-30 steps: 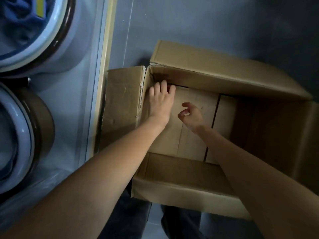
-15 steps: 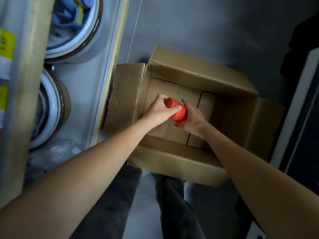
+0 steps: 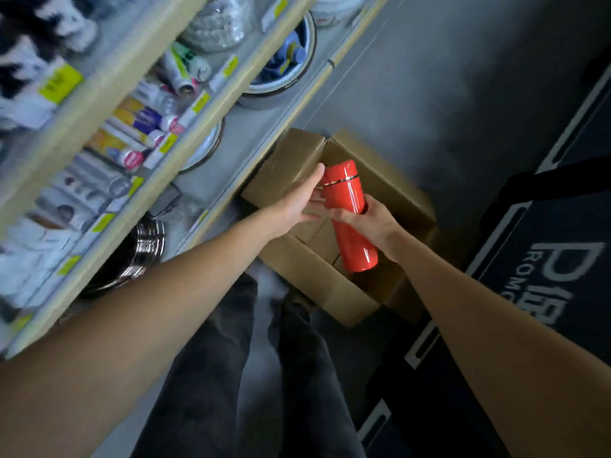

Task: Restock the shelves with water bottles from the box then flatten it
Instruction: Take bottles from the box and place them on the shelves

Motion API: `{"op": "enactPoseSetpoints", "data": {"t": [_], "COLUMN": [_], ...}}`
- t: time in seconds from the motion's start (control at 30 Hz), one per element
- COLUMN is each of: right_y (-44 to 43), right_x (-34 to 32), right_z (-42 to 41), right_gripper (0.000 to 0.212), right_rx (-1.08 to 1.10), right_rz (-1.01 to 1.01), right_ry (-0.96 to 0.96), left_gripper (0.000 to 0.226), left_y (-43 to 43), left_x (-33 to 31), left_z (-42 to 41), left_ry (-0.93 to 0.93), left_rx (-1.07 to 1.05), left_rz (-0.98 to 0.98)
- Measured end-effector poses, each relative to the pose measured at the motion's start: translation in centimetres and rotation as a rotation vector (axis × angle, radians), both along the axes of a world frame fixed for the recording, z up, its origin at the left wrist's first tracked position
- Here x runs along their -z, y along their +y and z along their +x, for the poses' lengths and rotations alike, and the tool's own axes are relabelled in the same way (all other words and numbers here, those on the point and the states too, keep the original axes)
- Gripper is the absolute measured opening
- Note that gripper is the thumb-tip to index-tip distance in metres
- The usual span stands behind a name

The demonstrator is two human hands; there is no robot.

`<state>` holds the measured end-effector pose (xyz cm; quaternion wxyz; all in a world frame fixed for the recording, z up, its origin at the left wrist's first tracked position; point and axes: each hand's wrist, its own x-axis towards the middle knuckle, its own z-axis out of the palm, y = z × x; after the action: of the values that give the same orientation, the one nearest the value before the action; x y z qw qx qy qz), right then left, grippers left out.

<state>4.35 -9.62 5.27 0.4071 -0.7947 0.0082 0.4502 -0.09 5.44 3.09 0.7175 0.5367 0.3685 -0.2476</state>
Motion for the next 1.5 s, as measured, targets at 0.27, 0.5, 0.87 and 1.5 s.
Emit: {"op": "enactPoseSetpoints", "data": {"t": [0.27,0.5,0.87,1.5], "right_y": [6.7,11.7,16.8,28.6], "right_x": [-12.2,-17.6,-26.0,-38.1], "right_z": [-7.3,-22.1,-48.3,-78.3], "right_gripper": [0.047,0.037,0.027,0.027], "right_rx": [-0.102,-0.355,-0.969,-1.627], "right_rz": [0.151,0.177,0.316,0.463], "right_ry": [0.114,0.126,0.046,-0.242], "left_gripper": [0.045,0.036,0.029,0.045], "left_y": [4.5,7.2,5.3,9.0], "left_x": [-12.3,-19.3,-30.2,-40.4], "left_z": [-10.7,-28.4,-57.8,-88.4], "left_ry": [-0.112,-0.141,-0.173,-0.289], "left_rx": [-0.205,-0.372,-0.773,-1.484], "left_rz": [0.039,0.16,0.462,0.643]}}
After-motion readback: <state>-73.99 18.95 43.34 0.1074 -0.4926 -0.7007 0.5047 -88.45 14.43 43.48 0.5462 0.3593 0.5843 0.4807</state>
